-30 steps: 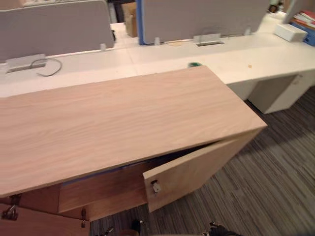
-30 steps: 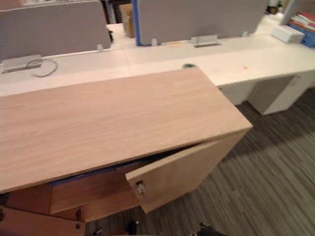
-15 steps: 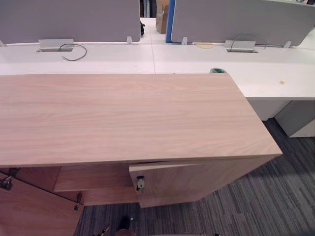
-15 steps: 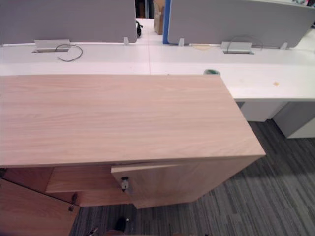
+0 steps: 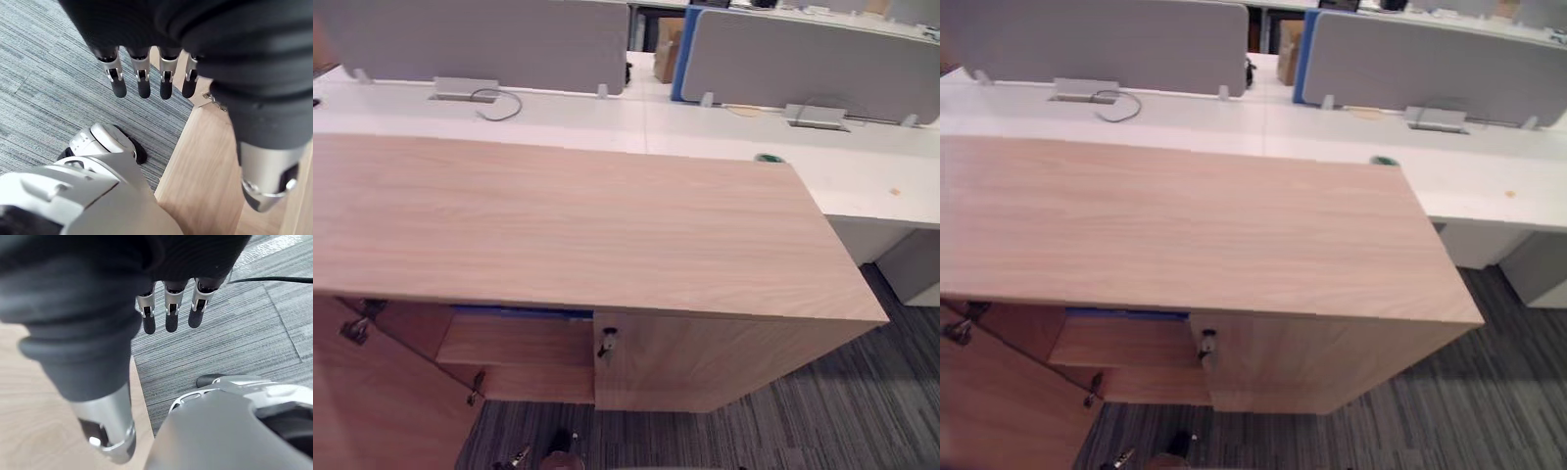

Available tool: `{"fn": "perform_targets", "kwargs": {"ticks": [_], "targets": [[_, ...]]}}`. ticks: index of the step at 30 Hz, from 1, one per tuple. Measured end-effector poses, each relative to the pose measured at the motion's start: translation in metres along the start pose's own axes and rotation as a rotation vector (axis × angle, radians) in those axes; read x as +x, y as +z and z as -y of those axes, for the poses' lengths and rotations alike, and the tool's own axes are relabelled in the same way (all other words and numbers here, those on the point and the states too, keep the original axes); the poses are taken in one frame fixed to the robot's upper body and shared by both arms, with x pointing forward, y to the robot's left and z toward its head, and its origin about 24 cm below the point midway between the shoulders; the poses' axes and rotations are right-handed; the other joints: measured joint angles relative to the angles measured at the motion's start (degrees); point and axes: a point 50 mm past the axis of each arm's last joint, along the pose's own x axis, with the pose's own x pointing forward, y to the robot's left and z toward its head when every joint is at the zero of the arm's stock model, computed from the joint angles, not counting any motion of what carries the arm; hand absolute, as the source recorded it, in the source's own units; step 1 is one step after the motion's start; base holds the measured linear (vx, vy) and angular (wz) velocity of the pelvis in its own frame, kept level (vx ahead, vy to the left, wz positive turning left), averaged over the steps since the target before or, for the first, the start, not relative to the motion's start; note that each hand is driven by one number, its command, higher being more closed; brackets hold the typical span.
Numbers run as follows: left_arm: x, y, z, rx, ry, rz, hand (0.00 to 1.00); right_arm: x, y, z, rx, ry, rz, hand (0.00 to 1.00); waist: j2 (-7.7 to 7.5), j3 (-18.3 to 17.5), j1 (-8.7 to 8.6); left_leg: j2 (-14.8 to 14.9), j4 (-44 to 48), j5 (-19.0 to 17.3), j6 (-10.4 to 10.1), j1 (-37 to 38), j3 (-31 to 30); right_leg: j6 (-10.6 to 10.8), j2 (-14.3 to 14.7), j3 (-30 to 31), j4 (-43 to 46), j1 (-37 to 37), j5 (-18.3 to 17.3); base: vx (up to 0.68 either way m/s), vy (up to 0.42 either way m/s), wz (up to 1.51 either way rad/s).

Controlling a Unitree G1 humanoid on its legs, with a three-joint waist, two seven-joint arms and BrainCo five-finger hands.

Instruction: Walk over to the cabinet, pick up the folder, carry it to the office cabinet, place the folder inside the office cabinet, then close the office cabinet door

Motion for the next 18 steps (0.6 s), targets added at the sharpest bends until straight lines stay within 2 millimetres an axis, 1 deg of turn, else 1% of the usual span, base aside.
{"fn": "perform_targets", "kwargs": {"ticks": [1,2,3,4,5,6,7,8,9,10,11,12,13,14,15,16,17,18], "targets": [[0.0,0.003,0.001,-0.003,-0.001,0.011,0.0,0.0,0.002,-0.001,-0.001,0.002,0.005,0.0,-0.15,1.1,-0.14,2.0,3.2,-1.6,4.4,-2.3,8.6,-0.2,-0.7,-2.9,0.0,0.0,0.1,-0.18,0.042,1.11],[0.001,0.004,0.001,-0.002,-0.002,0.013,0.0,0.0,0.002,-0.001,-0.002,0.001,0.004,0.0,-0.26,1.4,-0.2,3.1,5.1,-2.7,6.0,-3.5,13.2,-0.2,-1.3,-4.4,-0.1,0.3,0.1,-0.1,0.068,1.21],[0.001,0.007,0.002,-0.004,-0.004,0.022,0.0,0.001,0.003,0.0,0.001,-0.003,0.005,0.0,-0.56,2.1,-0.29,5.2,13.5,-4.9,7.1,-6.7,22.0,-0.2,-3.0,-7.5,0.5,0.7,0.2,-0.01,0.137,1.1],[0.0,0.005,0.003,-0.001,-0.006,0.016,0.0,0.001,0.005,0.003,-0.005,-0.011,0.01,0.0,-0.05,2.2,-0.09,6.9,21.6,-6.7,7.8,-8.1,29.2,-0.1,-4.5,-9.4,1.0,0.6,0.2,0.03,0.174,0.99],[0.0,0.001,0.004,0.01,-0.01,0.008,0.0,0.001,0.008,0.006,-0.009,-0.019,0.016,0.0,0.72,2.0,0.08,8.0,25.3,-7.4,8.7,-8.2,32.7,0.1,-4.9,-10.6,1.7,0.5,0.1,0.1,0.211,1.03],[-0.002,-0.004,0.009,0.039,-0.028,-0.002,0.0,0.002,0.014,0.015,-0.008,-0.042,0.032,0.0,3.57,1.7,-0.44,8.8,25.9,-10.3,8.9,-8.7,38.1,1.1,-4.6,-12.3,3.7,0.2,-1.0,0.08,0.221,1.48],[-0.001,0.004,0.012,0.094,-0.047,0.028,0.0,0.002,0.014,0.016,0.035,-0.05,0.025,0.0,4.03,2.0,-0.92,5.7,20.8,-10.4,9.5,-9.4,37.2,0.8,-4.9,-11.9,4.4,-1.4,-2.9,0.06,0.192,1.76],[0.0,0.009,0.013,0.115,-0.053,0.041,0.0,0.003,0.015,0.015,0.055,-0.048,0.019,0.0,3.56,2.3,-0.96,2.8,17.3,-7.7,9.8,-9.3,35.8,0.2,-4.8,-11.5,3.5,-1.6,-3.0,-0.03,0.098,2.1],[0.002,0.017,0.015,0.13,-0.056,0.057,0.0,0.003,0.013,0.011,0.078,-0.042,0.014,0.0,2.07,1.9,-1.92,-0.8,12.0,-7.5,11.0,-7.6,37.5,-1.8,-4.1,-10.1,-1.8,-1.2,-1.6,-0.02,-0.017,1.85],[0.003,0.013,0.011,0.133,-0.044,0.034,0.0,0.003,0.012,0.011,0.091,-0.045,0.017,0.0,2.51,1.8,-2.22,2.0,19.4,-11.8,11.2,-6.8,44.2,0.2,-4.8,-12.5,-1.9,0.2,0.5,0.06,0.005,1.72],[0.001,-0.001,0.009,0.146,-0.044,-0.01,0.0,0.003,0.014,0.017,0.125,-0.066,0.023,0.0,4.46,1.8,-2.19,5.2,21.3,-15.9,9.0,-3.5,47.2,0.7,-4.7,-15.0,0.0,1.6,0.2,0.12,0.049,1.16],[0.0,-0.006,0.01,0.157,-0.046,-0.027,0.0,0.003,0.018,0.02,0.147,-0.077,0.037,0.0,5.2,1.9,-2.33,3.2,19.3,-15.6,10.0,-2.6,46.5,1.5,-5.4,-16.4,1.3,1.7,-0.4,0.11,0.113,0.94],[-0.001,-0.007,0.012,0.174,-0.055,-0.027,0.0,0.003,0.017,0.016,0.177,-0.069,0.034,0.0,4.68,2.2,-2.3,-0.2,14.7,-13.4,10.4,-1.4,45.1,1.5,-7.1,-18.2,1.4,2.0,-0.4,0.04,0.117,0.81],[-0.001,-0.007,0.011,0.182,-0.056,-0.025,0.0,0.003,0.015,0.015,0.193,-0.067,0.03,0.0,4.33,2.1,-2.46,-2.0,12.0,-11.9,10.6,-0.8,44.3,1.5,-7.6,-18.9,1.0,2.2,-0.4,0.02,0.086,0.84],[0.0,-0.004,0.012,0.196,-0.062,-0.016,0.0,0.003,0.014,0.014,0.209,-0.067,0.027,0.0,3.98,1.9,-2.89,-4.6,7.3,-9.3,10.7,0.3,42.6,1.3,-7.8,-19.2,-0.2,2.7,-0.3,0.01,0.057,0.92],[0.0,-0.002,0.015,0.206,-0.074,-0.008,0.0,0.002,0.013,0.015,0.221,-0.069,0.026,0.0,4.05,1.6,-3.65,-7.9,0.3,-5.0,10.6,1.9,40.6,0.7,-8.2,-20.5,-1.2,2.6,0.1,0.01,0.04,1.07],[0.0,-0.002,0.017,0.218,-0.08,-0.004,0.0,0.002,0.015,0.016,0.244,-0.073,0.032,0.0,4.49,1.6,-4.03,-10.1,-8.1,-0.2,10.5,4.2,39.1,1.6,-8.6,-21.6,-1.3,2.2,0.8,0.0,0.055,0.76],[0.0,-0.002,0.016,0.218,-0.079,-0.006,0.0,0.002,0.015,0.016,0.244,-0.073,0.033,0.0,4.55,1.6,-3.96,-10.3,-9.8,0.8,10.5,4.8,39.0,1.7,-8.5,-21.8,-1.2,2.2,0.8,-0.01,0.059,0.41]]}}
